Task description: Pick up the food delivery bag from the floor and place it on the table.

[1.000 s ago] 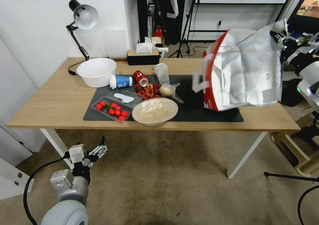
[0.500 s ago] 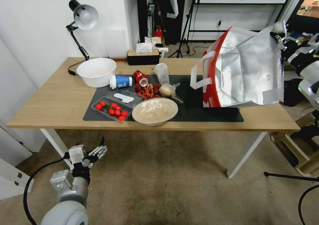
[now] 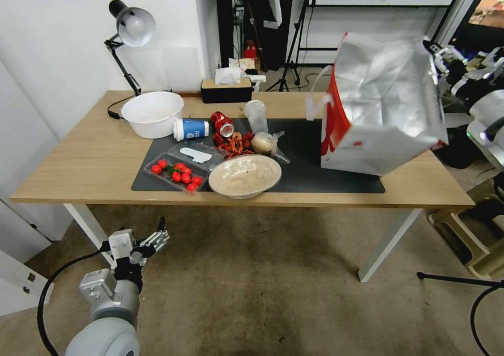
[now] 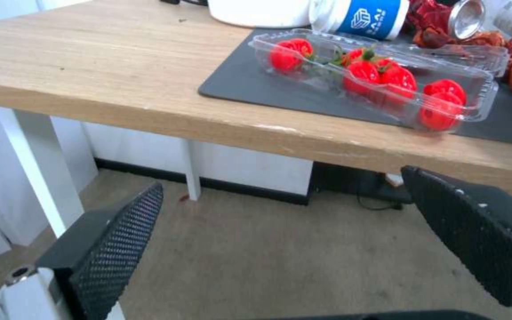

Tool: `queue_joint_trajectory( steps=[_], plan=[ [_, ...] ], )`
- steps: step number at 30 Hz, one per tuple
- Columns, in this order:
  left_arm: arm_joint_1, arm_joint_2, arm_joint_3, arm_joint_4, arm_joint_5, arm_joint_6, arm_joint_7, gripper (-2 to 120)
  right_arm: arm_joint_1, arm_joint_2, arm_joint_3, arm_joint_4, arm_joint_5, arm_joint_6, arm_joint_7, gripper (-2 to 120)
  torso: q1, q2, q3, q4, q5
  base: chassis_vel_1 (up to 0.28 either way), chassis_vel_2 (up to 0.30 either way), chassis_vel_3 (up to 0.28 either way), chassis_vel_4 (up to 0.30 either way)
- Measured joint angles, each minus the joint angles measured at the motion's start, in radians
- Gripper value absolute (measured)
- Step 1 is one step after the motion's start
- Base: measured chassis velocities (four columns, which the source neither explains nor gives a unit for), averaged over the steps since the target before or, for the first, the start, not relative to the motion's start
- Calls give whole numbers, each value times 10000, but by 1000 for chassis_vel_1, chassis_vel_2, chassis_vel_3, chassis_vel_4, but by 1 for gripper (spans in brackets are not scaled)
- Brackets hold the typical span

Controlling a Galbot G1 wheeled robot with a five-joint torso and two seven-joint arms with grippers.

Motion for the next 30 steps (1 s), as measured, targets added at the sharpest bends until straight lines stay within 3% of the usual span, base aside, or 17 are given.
queue_joint_trajectory(
  steps=[2,6,21,27,30],
  plan=[
    [-22,2,6,8,-15,1,-13,100,29,-19,-91,-27,-425,-42,-88,88,0,0,0,0,-1,0,0,0,0],
    [-55,35,6,21,-53,17,-18,100,-41,-53,-108,2,-767,-93,-141,98,-1,0,0,-1,0,0,0,0,0],
    [-209,130,-25,48,-241,190,-29,100,-603,-233,301,512,-1170,-104,-277,100,-1,0,0,0,-3,0,0,0,0],
    [-247,168,-62,29,-275,240,-27,100,-1341,-407,706,1093,-2271,104,-765,100,1,0,-1,0,-2,0,0,0,0],
    [-253,167,-76,4,-276,273,-12,100,-2640,-597,1345,2081,-3308,287,-1209,100,-1,0,-1,-1,-2,0,0,0,0]
  ],
)
